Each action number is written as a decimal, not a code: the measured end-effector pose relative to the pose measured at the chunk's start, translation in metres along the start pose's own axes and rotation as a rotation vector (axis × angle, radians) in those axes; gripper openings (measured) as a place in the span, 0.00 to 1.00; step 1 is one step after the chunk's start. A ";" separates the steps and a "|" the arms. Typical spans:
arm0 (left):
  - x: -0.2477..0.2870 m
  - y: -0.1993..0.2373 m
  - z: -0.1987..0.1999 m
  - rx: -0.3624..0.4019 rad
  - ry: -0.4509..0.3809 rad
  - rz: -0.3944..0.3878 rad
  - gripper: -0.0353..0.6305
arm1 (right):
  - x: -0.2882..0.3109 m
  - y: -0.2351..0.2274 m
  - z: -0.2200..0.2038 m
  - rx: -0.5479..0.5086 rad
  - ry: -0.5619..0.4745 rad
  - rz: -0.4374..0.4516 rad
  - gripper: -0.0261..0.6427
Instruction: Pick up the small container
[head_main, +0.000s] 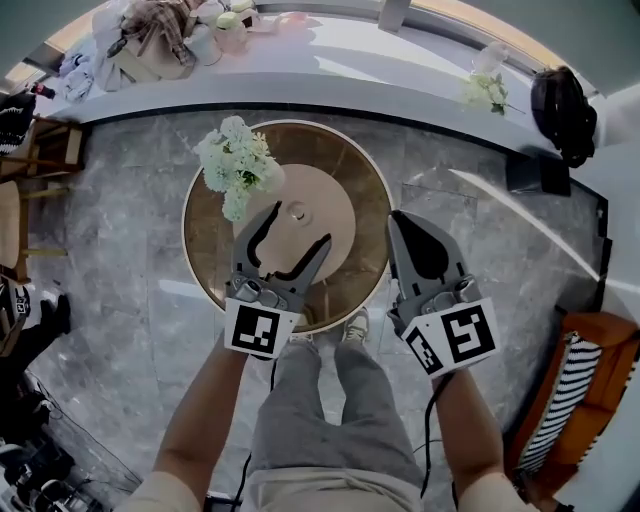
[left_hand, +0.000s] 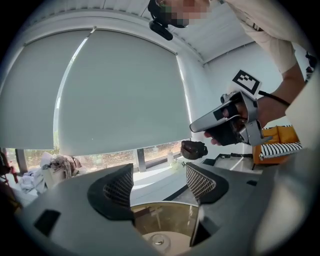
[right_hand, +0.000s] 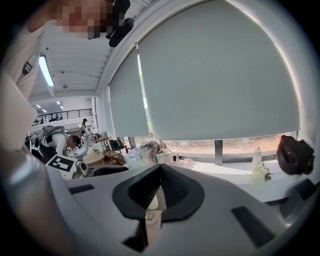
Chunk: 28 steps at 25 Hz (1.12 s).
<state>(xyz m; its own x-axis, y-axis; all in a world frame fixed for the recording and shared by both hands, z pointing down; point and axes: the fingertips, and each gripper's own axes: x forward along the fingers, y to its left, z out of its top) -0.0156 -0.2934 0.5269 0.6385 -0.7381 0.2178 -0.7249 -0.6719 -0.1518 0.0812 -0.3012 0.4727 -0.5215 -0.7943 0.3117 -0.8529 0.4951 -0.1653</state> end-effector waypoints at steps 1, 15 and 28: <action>0.005 0.001 -0.012 -0.015 -0.002 0.003 0.53 | 0.004 -0.001 -0.008 0.002 0.007 0.002 0.05; 0.059 -0.006 -0.169 -0.038 0.039 -0.025 0.56 | 0.054 -0.008 -0.121 0.017 0.074 0.031 0.05; 0.090 -0.009 -0.253 -0.079 0.056 -0.015 0.62 | 0.082 -0.002 -0.192 0.062 0.103 0.070 0.05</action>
<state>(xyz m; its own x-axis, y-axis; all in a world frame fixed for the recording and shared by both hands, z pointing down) -0.0163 -0.3385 0.7917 0.6358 -0.7216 0.2738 -0.7347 -0.6746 -0.0719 0.0450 -0.2998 0.6788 -0.5774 -0.7165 0.3914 -0.8160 0.5228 -0.2467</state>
